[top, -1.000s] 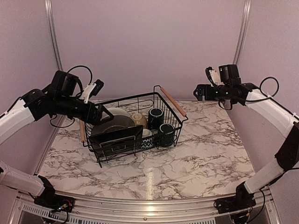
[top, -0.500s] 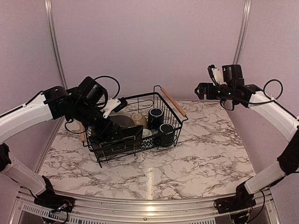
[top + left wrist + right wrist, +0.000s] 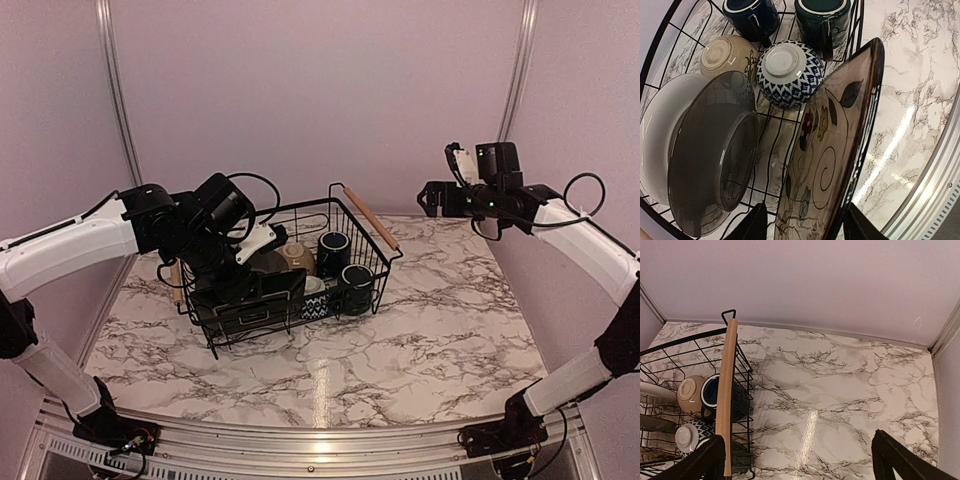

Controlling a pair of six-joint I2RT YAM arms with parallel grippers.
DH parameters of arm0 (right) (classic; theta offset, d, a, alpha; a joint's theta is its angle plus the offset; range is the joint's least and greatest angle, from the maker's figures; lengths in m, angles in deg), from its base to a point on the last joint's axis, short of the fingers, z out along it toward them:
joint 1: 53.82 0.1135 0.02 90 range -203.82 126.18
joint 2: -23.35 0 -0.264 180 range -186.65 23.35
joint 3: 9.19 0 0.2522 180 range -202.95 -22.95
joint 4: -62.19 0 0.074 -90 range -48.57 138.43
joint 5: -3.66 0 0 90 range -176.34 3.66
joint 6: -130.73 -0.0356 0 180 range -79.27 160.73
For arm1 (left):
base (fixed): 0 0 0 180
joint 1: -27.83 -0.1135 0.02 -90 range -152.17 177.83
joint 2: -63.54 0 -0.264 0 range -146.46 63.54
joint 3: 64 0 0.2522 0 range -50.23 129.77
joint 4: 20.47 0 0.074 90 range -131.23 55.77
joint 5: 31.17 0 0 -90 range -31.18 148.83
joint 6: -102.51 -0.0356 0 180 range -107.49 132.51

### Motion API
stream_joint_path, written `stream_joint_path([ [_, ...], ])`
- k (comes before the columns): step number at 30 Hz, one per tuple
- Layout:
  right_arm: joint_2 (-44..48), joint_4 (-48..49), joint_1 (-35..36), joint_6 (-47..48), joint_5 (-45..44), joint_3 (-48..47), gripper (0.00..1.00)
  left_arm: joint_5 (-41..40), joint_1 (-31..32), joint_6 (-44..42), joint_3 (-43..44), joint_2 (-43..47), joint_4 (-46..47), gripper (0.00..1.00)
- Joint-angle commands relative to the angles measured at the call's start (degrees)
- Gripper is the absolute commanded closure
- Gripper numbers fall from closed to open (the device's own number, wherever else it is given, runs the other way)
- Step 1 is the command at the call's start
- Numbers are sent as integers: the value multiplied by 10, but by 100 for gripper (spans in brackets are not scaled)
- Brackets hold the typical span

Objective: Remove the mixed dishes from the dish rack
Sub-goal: Grab the plate from the dish rack.

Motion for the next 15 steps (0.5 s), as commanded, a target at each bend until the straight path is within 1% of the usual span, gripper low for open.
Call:
stream_joint_path([
  [1, 12, 9, 3, 1, -6, 2, 2, 2, 2, -23, 14, -14, -27, 48],
  [3, 14, 11, 3, 1, -5, 3, 2, 6, 2, -28, 14, -14, -28, 47],
  [6, 14, 13, 3, 1, -5, 3, 2, 11, 2, -36, 19, -15, -26, 42],
  [8, 14, 13, 3, 0, -5, 3, 1, 10, 2, -39, 22, -18, -27, 42],
  [9, 15, 13, 3, -1, -5, 4, 2, 8, 2, -40, 24, -21, -26, 43],
  [11, 16, 15, 3, -1, -4, 7, 2, 7, 3, -42, 25, -28, -26, 50],
  [13, 18, 17, 3, -2, -5, 9, 2, 13, 3, -43, 27, -35, -26, 54],
  [15, 22, 20, 3, -2, -4, 12, 1, 16, 2, -46, 29, -39, -25, 57],
])
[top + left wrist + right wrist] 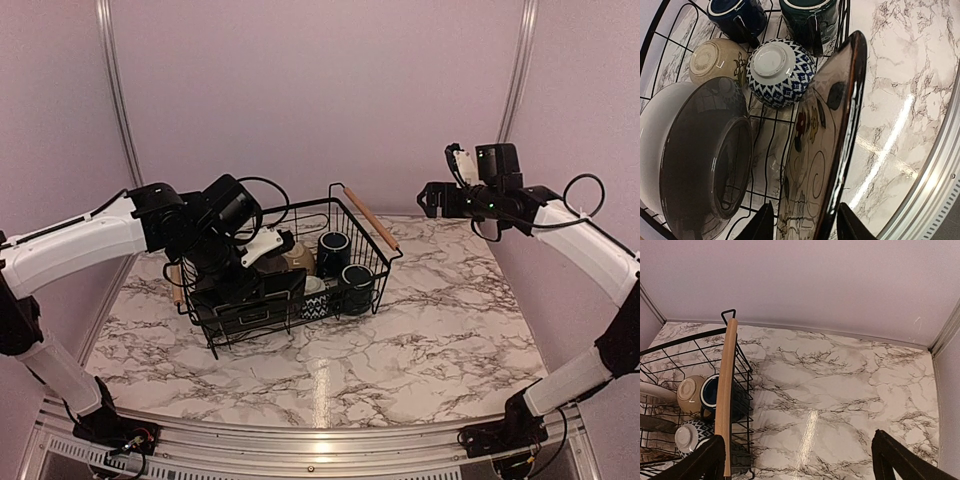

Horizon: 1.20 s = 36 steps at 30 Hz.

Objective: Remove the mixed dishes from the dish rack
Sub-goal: Grab the plate from the dish rack.

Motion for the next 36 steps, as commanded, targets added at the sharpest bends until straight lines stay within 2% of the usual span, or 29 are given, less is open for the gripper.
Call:
stream_joint_path([
  [1, 23, 16, 3, -2, -4, 8, 1, 6, 2, -12, 13, -20, -15, 56],
  [7, 28, 17, 3, -1, -3, 11, 1, 1, 2, -15, 18, -26, -15, 57],
  [18, 32, 23, 3, -4, -3, 15, 1, 2, 2, -30, 21, -34, -21, 76],
  [21, 32, 24, 2, -4, -4, 15, 2, 0, 2, -36, 26, -32, -24, 84],
  [28, 32, 27, 3, -4, -5, 11, 2, -21, 2, -47, 51, -28, -42, 93],
  [30, 31, 27, 3, -4, -5, 9, 2, -27, 2, -50, 64, -27, -49, 99],
  [36, 29, 26, 3, -3, -3, 4, 1, -44, 2, -56, 94, -16, -60, 100],
])
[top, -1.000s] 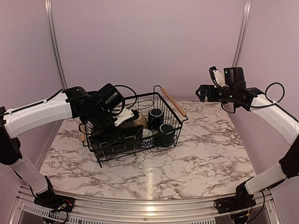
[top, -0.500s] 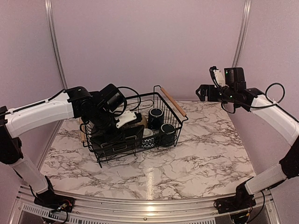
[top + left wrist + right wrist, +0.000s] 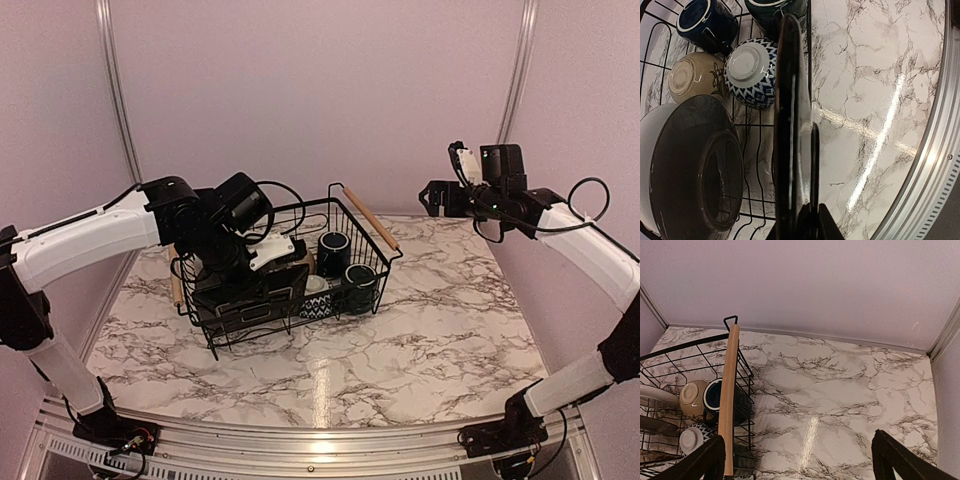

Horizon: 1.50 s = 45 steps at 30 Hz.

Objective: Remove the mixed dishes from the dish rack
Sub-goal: Grab the plate from the dish rack, then pass from the left arm to the right

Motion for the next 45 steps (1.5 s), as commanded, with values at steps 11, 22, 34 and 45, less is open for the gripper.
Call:
stream_joint_path([
  [11, 1, 10, 3, -13, -19, -5, 1, -43, -4, 1, 108, 53, -30, 100],
  [22, -2, 11, 3, -32, -55, -6, 1, 40, -4, 9, 191, 90, -6, 100],
  [34, -3, 5, -7, -166, -80, -46, 2, -115, 23, -100, 4, 225, 369, 100],
  [45, -47, -2, -2, -291, 102, -133, 1, -137, 58, -248, -91, 201, 633, 100],
])
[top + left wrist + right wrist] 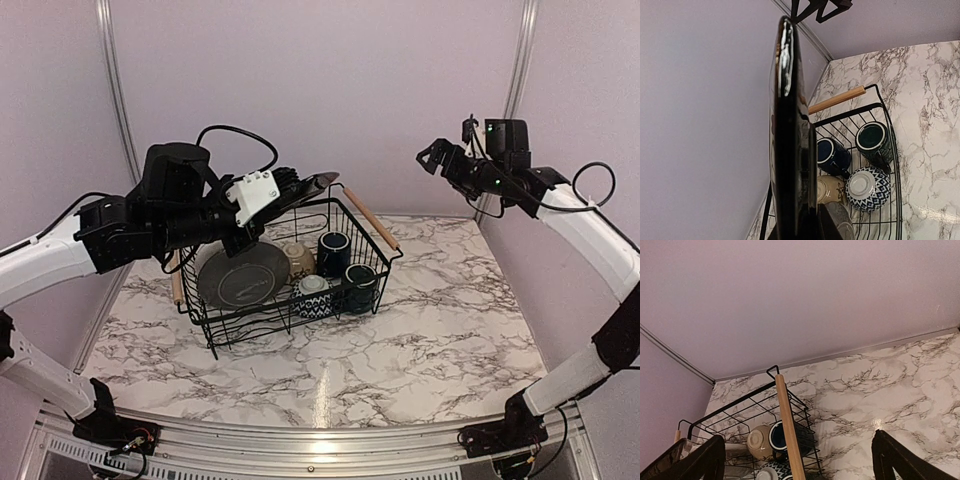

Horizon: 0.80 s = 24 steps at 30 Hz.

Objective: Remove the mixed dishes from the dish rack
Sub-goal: Pass from the left arm to the right

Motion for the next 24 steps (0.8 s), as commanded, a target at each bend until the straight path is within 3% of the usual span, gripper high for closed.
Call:
stream_joint_path([
  [1, -17, -1, 5, -76, 97, -38, 2, 12, 11, -53, 22, 22, 250, 100],
  [11, -42, 92, 36, -250, 260, -43, 5, -71, 53, -256, -59, -39, 428, 100],
  [19, -70, 82, 115, -273, 244, -65, 7, -113, 60, -346, -120, -81, 612, 100],
  [24, -67, 73, 156, -267, 190, -56, 11, -137, 67, -410, -138, -111, 692, 100],
])
